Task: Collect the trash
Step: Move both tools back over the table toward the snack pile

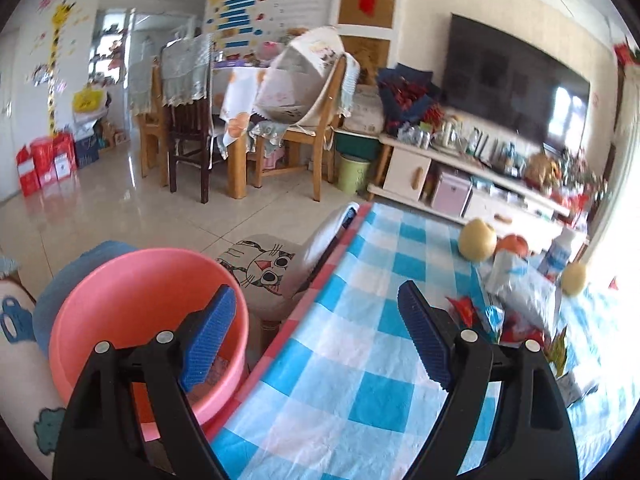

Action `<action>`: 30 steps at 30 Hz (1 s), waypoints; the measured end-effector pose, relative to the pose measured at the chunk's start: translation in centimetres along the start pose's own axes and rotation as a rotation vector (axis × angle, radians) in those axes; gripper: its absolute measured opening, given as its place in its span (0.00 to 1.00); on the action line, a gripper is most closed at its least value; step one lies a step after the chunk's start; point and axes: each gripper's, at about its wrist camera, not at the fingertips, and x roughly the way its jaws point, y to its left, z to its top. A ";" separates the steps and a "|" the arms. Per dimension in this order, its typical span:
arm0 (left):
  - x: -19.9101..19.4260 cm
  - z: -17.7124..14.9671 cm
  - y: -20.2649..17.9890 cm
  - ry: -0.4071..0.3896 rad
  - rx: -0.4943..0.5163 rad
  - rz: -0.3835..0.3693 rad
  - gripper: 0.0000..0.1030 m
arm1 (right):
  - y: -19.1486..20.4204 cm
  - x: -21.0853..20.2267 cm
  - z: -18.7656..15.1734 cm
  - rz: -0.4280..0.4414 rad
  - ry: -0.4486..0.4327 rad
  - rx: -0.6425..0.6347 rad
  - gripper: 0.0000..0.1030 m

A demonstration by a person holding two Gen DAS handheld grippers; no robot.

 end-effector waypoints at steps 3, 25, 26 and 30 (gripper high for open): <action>-0.1 -0.5 -2.3 -0.004 0.050 0.009 0.85 | -2.8 -0.1 0.1 -0.026 -0.004 0.051 0.95; 3.7 -0.4 -14.7 0.008 0.225 0.004 0.89 | -13.7 -1.3 0.1 -0.165 -0.007 0.128 0.95; 4.0 -0.4 -15.1 0.015 0.232 -0.004 0.89 | -14.1 -1.3 0.1 -0.177 -0.009 0.140 0.95; 5.0 -0.3 -16.4 0.025 0.250 -0.021 0.89 | -16.1 -1.1 0.1 -0.184 0.000 0.201 0.95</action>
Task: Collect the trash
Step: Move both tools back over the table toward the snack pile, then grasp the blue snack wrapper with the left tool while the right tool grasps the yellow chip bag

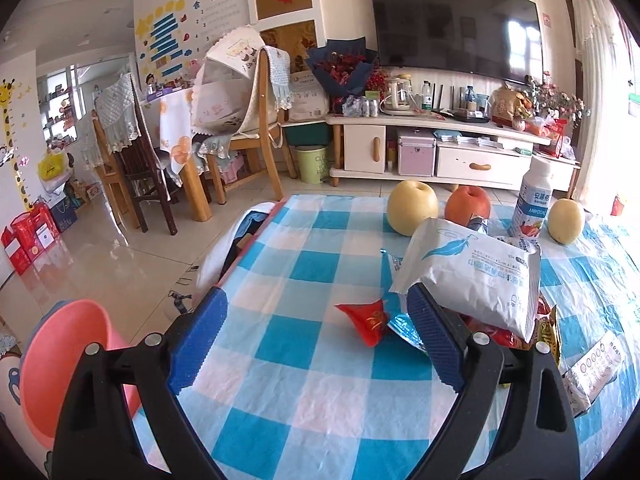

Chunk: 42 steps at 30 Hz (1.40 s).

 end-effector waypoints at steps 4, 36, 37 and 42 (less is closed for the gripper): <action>0.7 0.6 -0.7 0.004 0.009 -0.049 0.89 | -1.3 0.7 0.3 -0.030 0.012 0.022 0.95; 7.1 -0.7 -1.4 0.212 0.000 -0.376 0.83 | -0.3 12.7 -6.9 0.034 0.496 -0.043 0.95; 7.4 -0.8 -1.3 0.221 -0.013 -0.381 0.81 | -0.2 12.9 -7.1 0.041 0.503 -0.037 0.95; 8.6 -1.3 -1.5 0.256 -0.039 -0.386 0.70 | -0.5 13.9 -7.2 0.067 0.534 0.016 0.94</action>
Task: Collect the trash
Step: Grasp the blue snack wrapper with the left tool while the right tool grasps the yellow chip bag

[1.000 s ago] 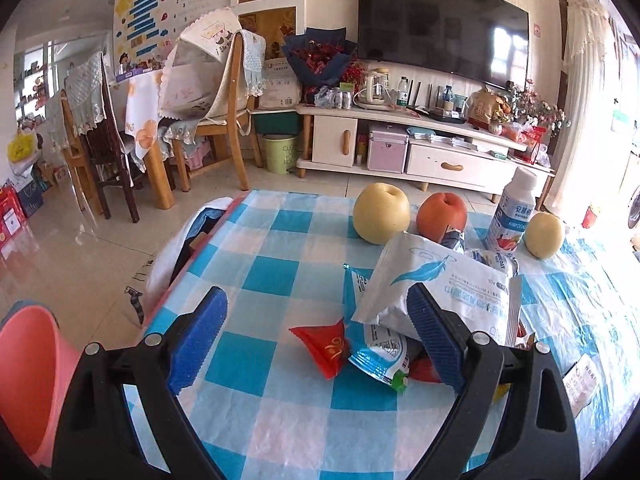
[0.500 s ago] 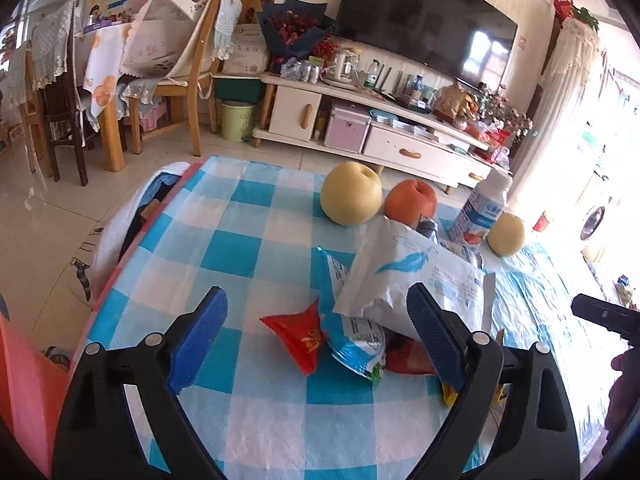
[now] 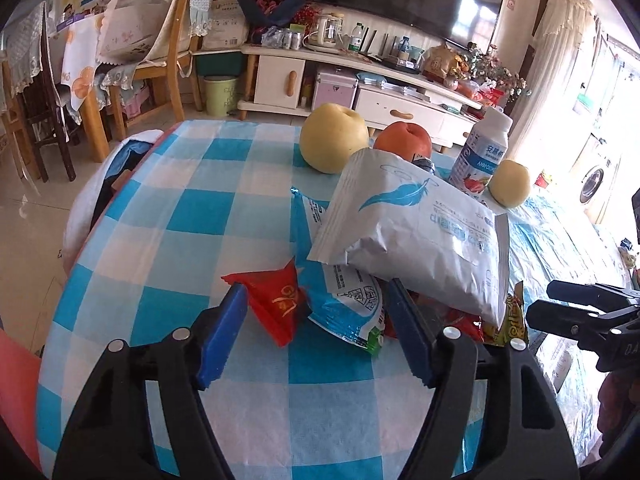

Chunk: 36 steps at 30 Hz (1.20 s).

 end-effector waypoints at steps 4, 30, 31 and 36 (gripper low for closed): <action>0.7 0.0 -0.2 0.009 -0.027 -0.024 0.70 | 0.2 0.3 0.2 0.011 0.013 -0.001 0.80; 2.3 -0.5 -0.6 -0.015 -0.065 0.007 0.38 | 1.5 2.1 -0.4 0.001 0.054 -0.080 0.55; 2.2 -0.5 -0.5 -0.013 -0.069 0.000 0.37 | 1.5 2.0 -0.5 -0.003 0.052 -0.082 0.54; 1.7 -0.8 -0.5 -0.005 -0.067 -0.018 0.32 | 1.3 1.9 -0.7 -0.026 0.054 -0.084 0.45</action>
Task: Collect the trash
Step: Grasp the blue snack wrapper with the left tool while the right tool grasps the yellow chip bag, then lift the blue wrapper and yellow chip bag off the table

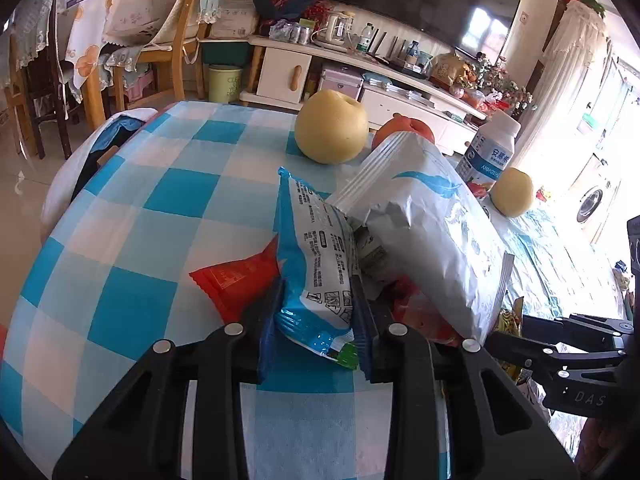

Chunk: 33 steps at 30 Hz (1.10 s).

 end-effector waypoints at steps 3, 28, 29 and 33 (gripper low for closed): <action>-0.4 -0.2 0.0 -0.001 -0.003 -0.010 0.29 | 0.1 -0.1 -0.2 -0.019 0.001 -0.007 0.39; -7.7 -3.9 2.4 -0.056 -0.013 -0.049 0.17 | 4.4 -4.1 -3.6 -0.004 -0.066 -0.102 0.22; -7.9 -4.0 2.5 -0.059 -0.017 -0.049 0.16 | 4.5 -4.3 -3.8 0.001 -0.070 -0.099 0.22; -8.8 -4.3 3.0 -0.071 -0.038 -0.051 0.15 | 5.1 -5.0 -4.5 0.016 -0.087 -0.089 0.21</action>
